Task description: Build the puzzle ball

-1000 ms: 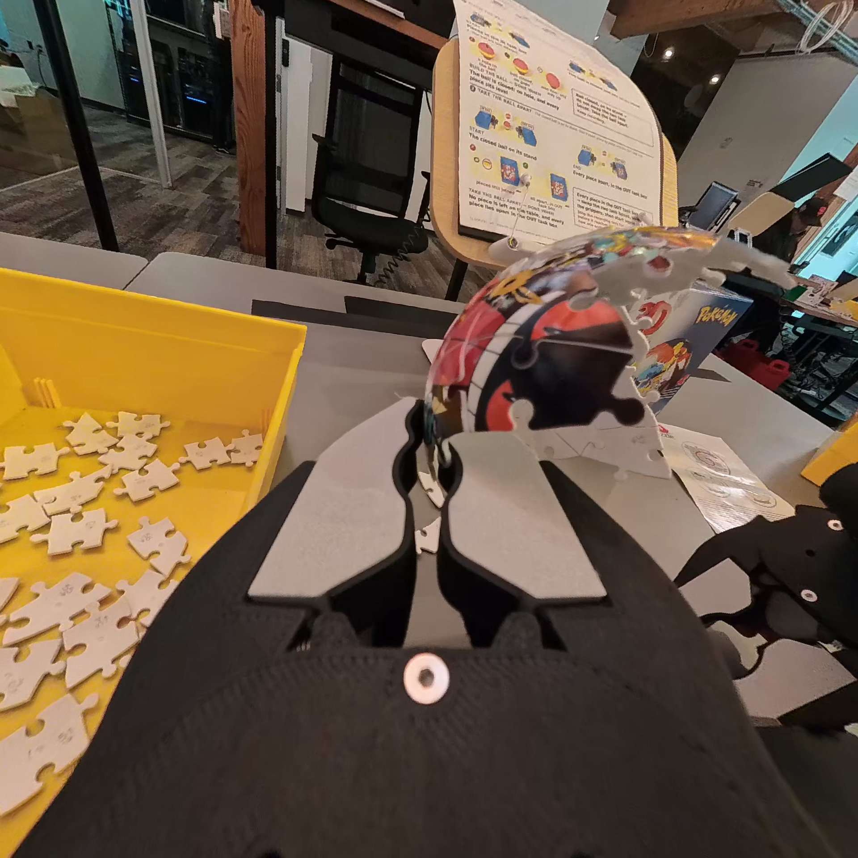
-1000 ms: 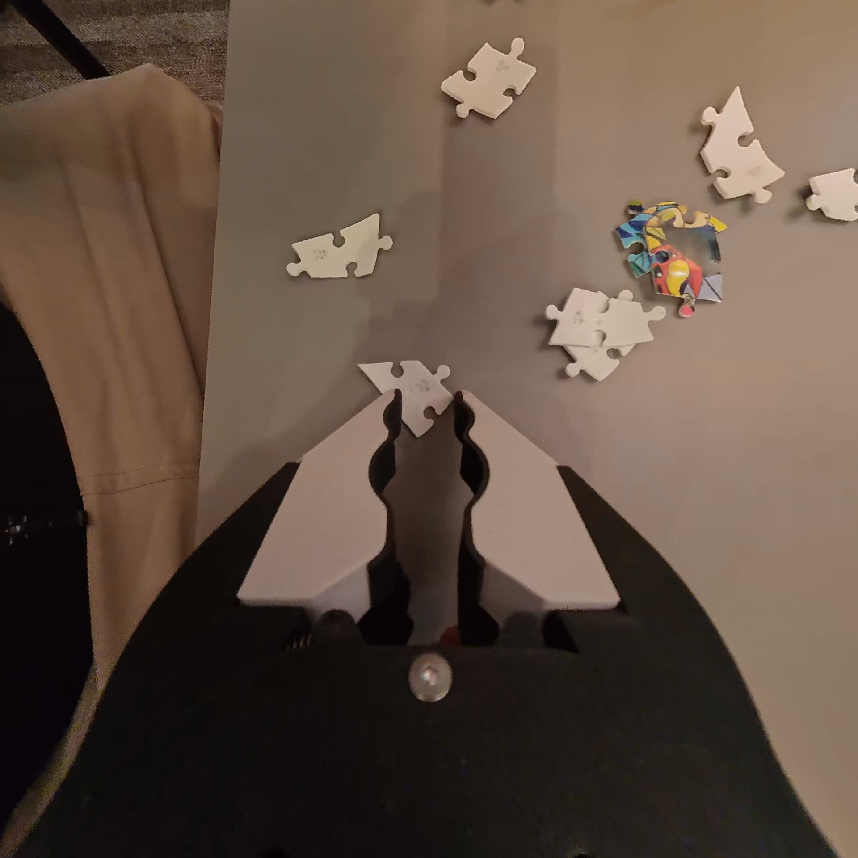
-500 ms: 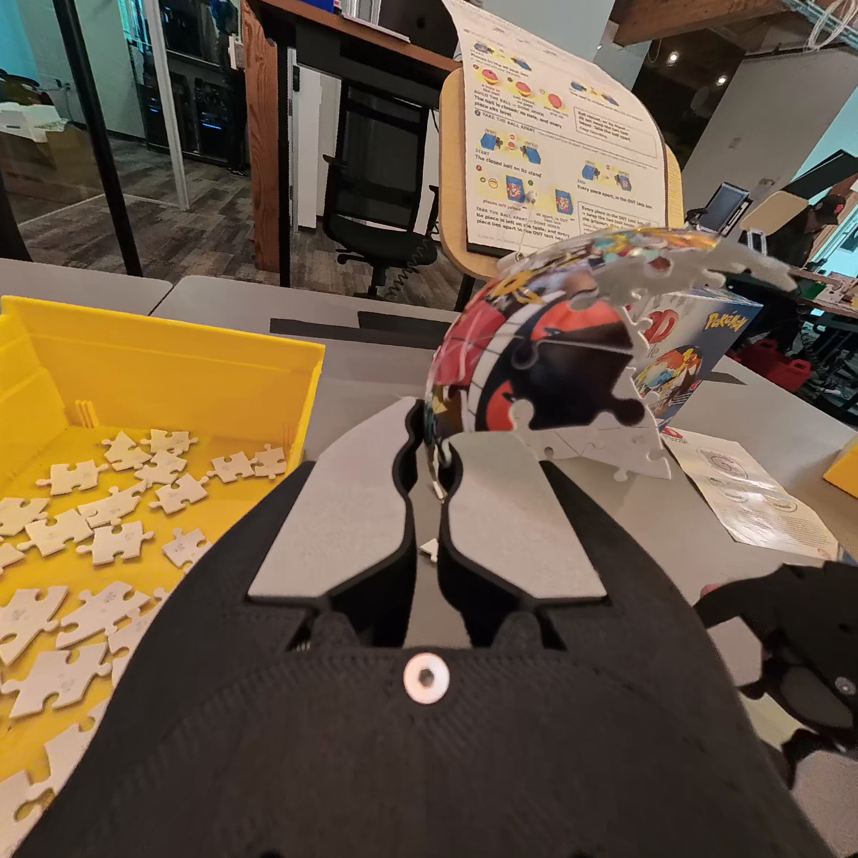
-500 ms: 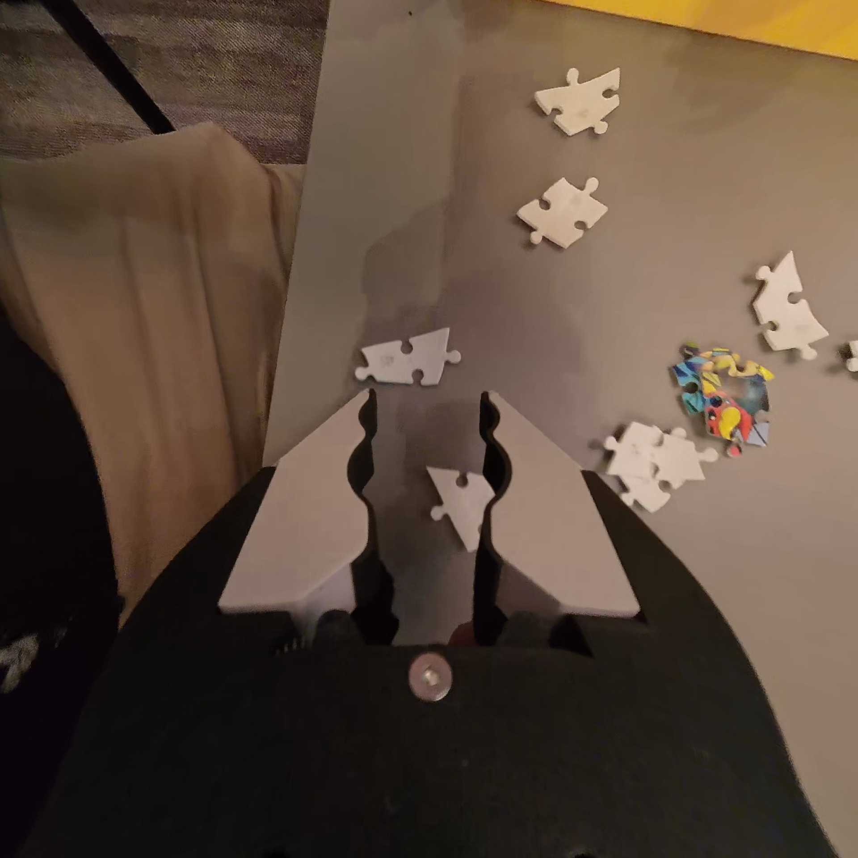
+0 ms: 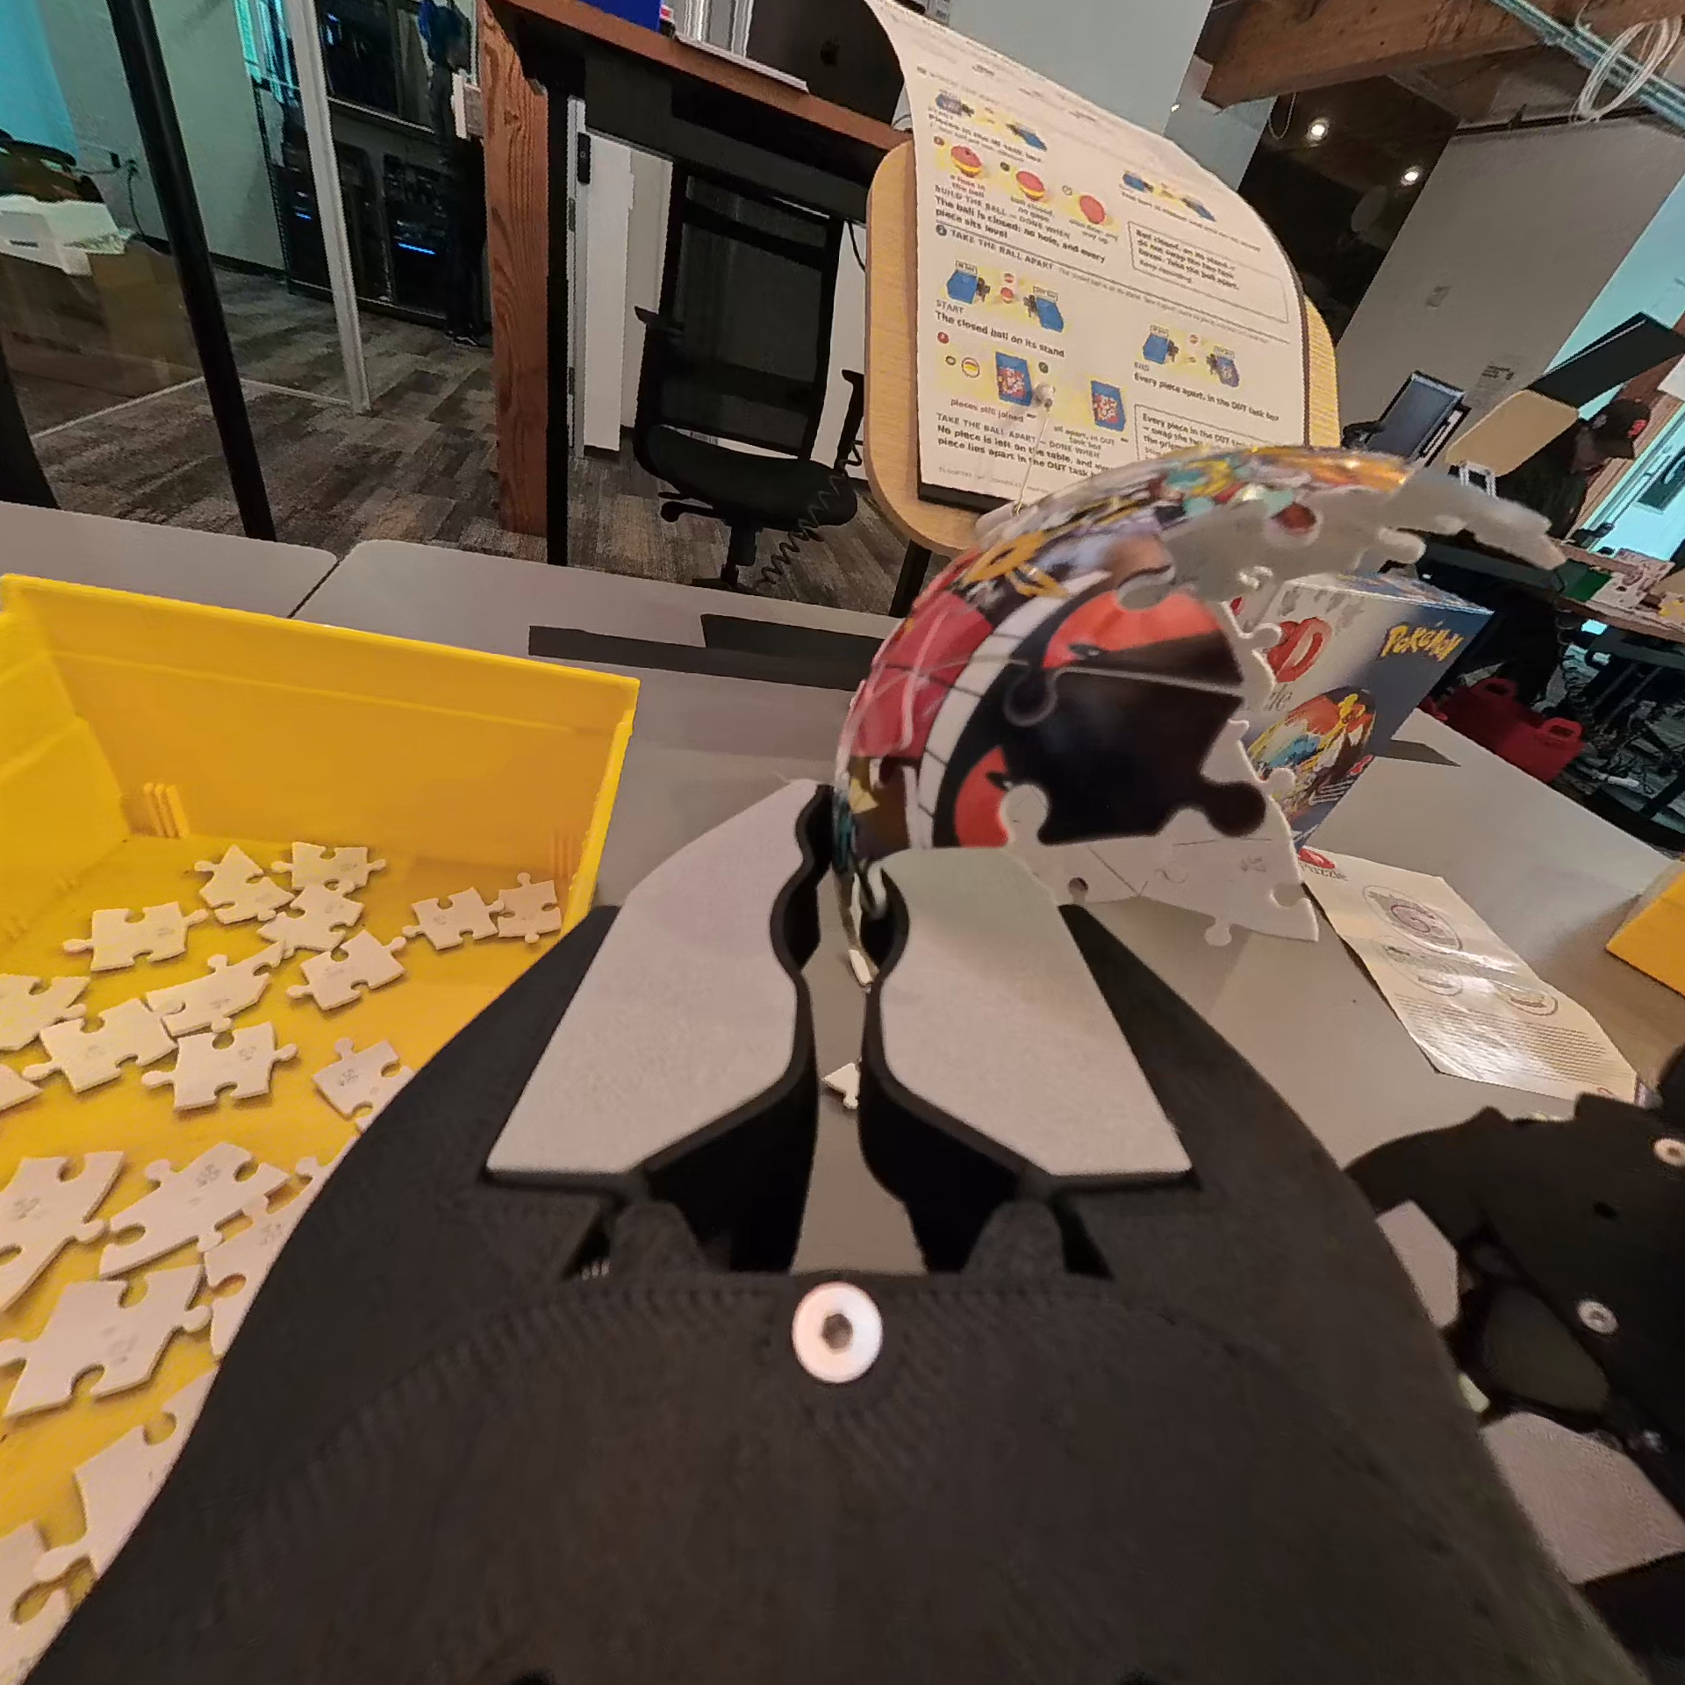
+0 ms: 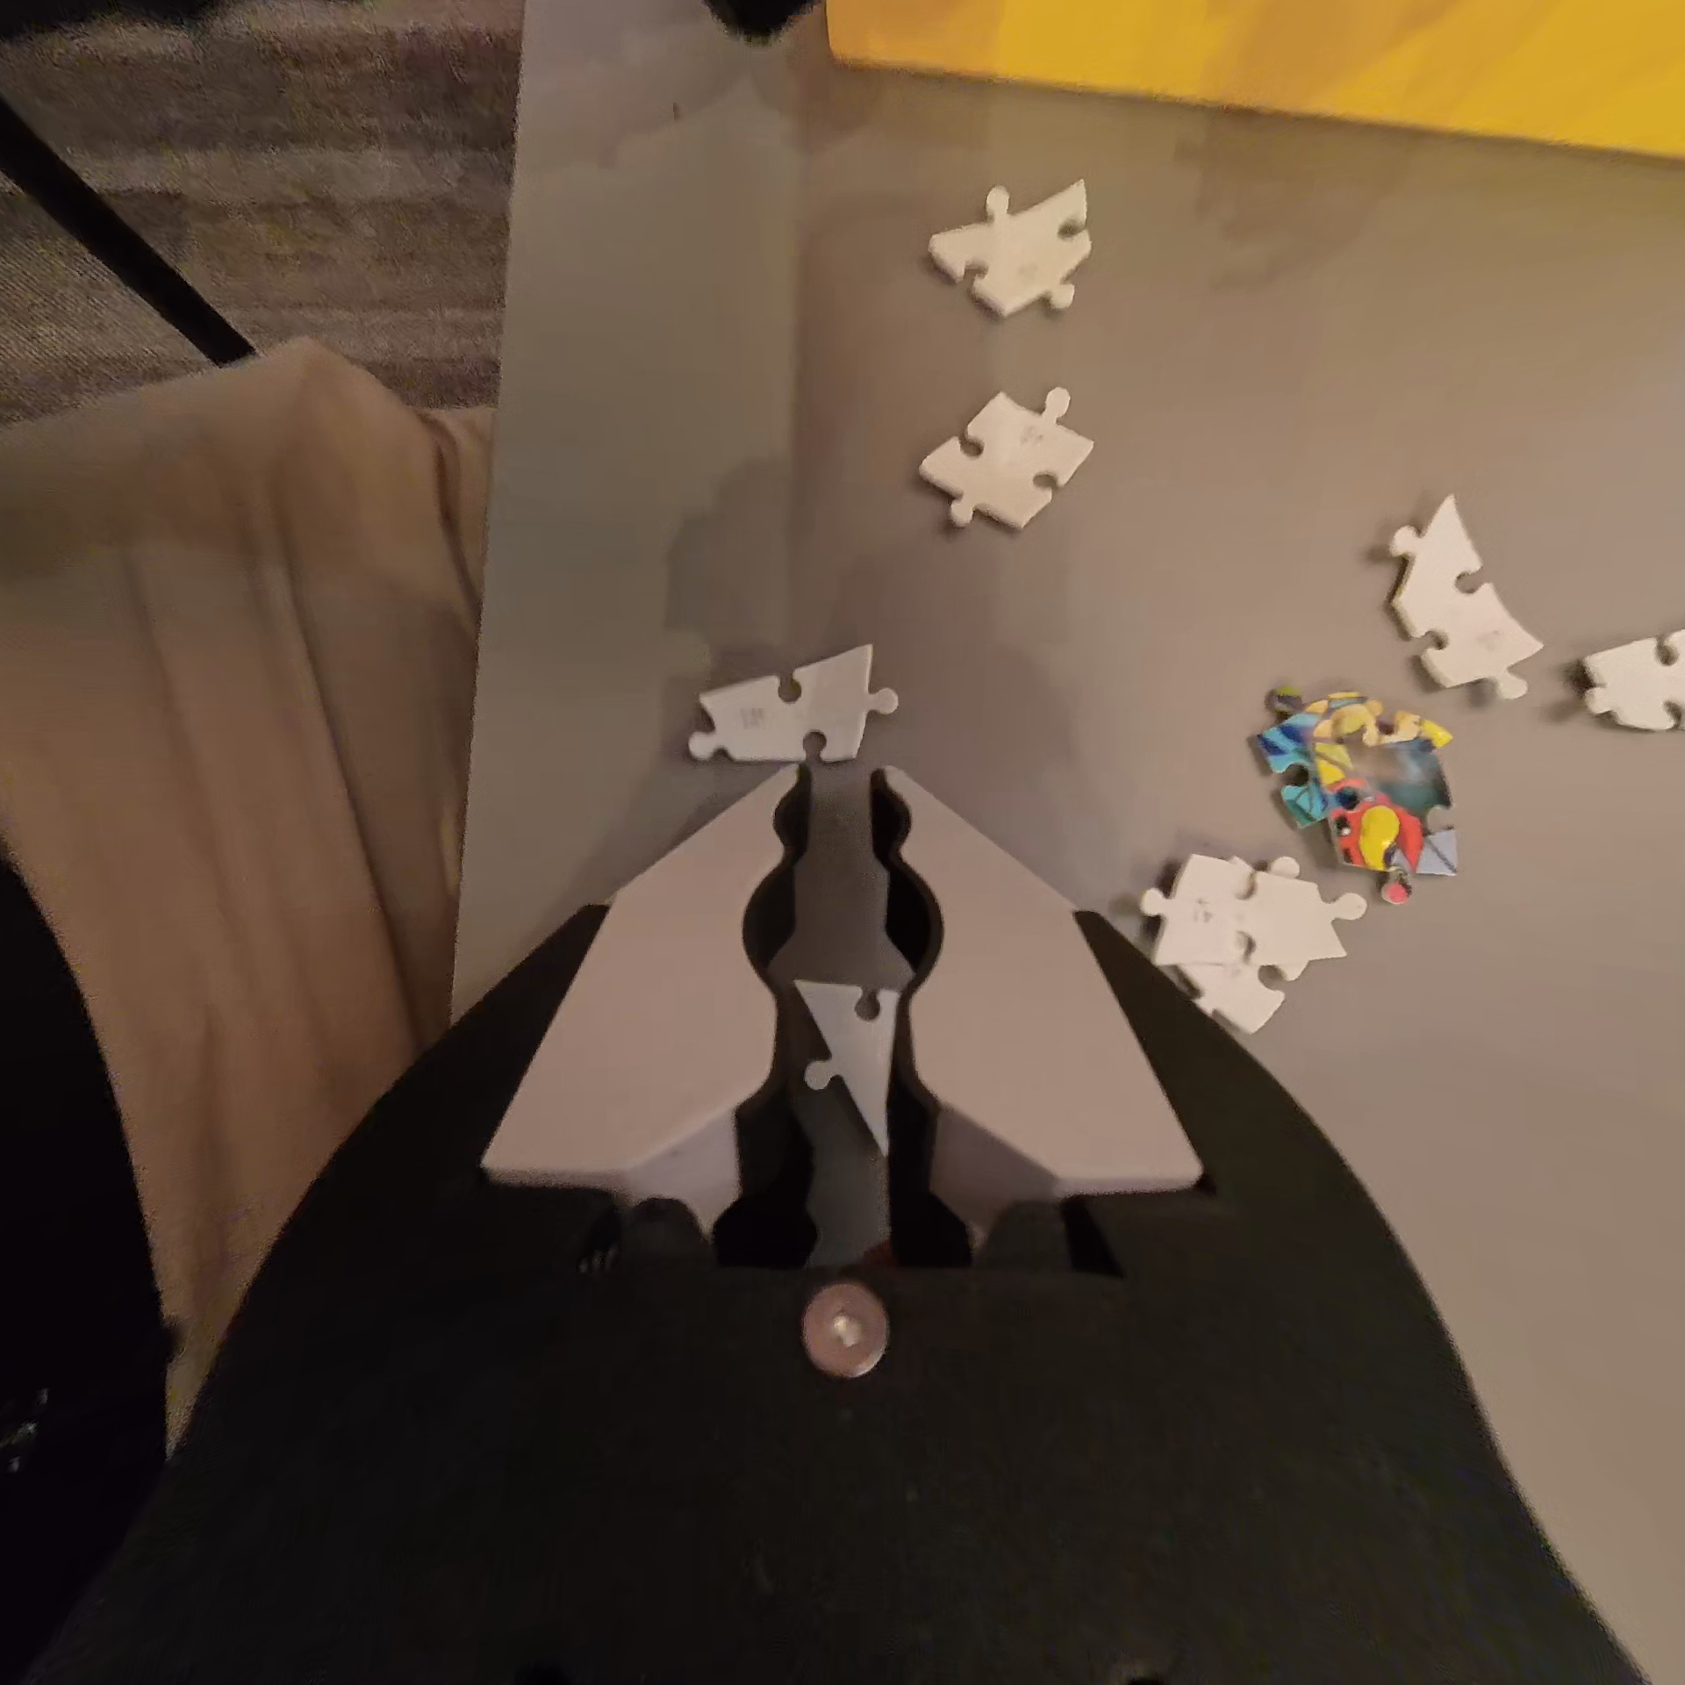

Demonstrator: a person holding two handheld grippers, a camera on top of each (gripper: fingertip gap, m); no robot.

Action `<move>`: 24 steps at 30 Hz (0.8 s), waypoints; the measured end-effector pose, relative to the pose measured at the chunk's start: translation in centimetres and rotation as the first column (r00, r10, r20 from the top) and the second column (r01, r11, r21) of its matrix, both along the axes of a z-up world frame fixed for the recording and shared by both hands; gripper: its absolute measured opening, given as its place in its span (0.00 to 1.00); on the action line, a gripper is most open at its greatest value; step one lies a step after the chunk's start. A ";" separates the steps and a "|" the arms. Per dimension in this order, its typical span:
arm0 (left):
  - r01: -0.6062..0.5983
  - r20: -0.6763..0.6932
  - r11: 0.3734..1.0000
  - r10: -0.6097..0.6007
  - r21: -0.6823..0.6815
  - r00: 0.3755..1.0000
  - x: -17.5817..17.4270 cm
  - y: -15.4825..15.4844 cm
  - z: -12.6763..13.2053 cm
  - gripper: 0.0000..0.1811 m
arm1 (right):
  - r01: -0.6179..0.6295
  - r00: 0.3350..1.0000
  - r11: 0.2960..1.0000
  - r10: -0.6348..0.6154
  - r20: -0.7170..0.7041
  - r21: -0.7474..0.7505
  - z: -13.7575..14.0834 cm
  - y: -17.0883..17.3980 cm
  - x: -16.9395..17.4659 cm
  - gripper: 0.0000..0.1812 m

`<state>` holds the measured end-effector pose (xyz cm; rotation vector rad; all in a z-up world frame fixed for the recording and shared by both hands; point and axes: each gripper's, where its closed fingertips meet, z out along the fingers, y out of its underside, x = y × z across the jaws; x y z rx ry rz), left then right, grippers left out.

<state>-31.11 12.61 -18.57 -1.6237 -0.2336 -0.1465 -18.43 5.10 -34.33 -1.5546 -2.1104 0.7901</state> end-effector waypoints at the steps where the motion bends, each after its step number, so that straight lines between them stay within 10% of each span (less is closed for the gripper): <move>1: 0.000 0.000 1.000 0.000 0.001 1.000 0.0 0.0 0.0 0.02 | -0.003 1.000 1.000 0.003 -0.008 -0.020 0.4 -0.1 -0.2 0.11; 7: 0.004 -0.005 1.000 -0.004 0.004 1.000 0.2 0.0 0.1 0.02 | -0.054 0.998 0.996 0.056 0.026 -0.071 -0.2 -0.8 -1.3 0.28; 24: 0.019 -0.001 1.000 -0.019 -0.002 1.000 0.9 0.4 -0.4 0.02 | -0.013 1.000 0.998 0.013 -0.003 -0.055 -0.4 -0.5 -1.3 0.08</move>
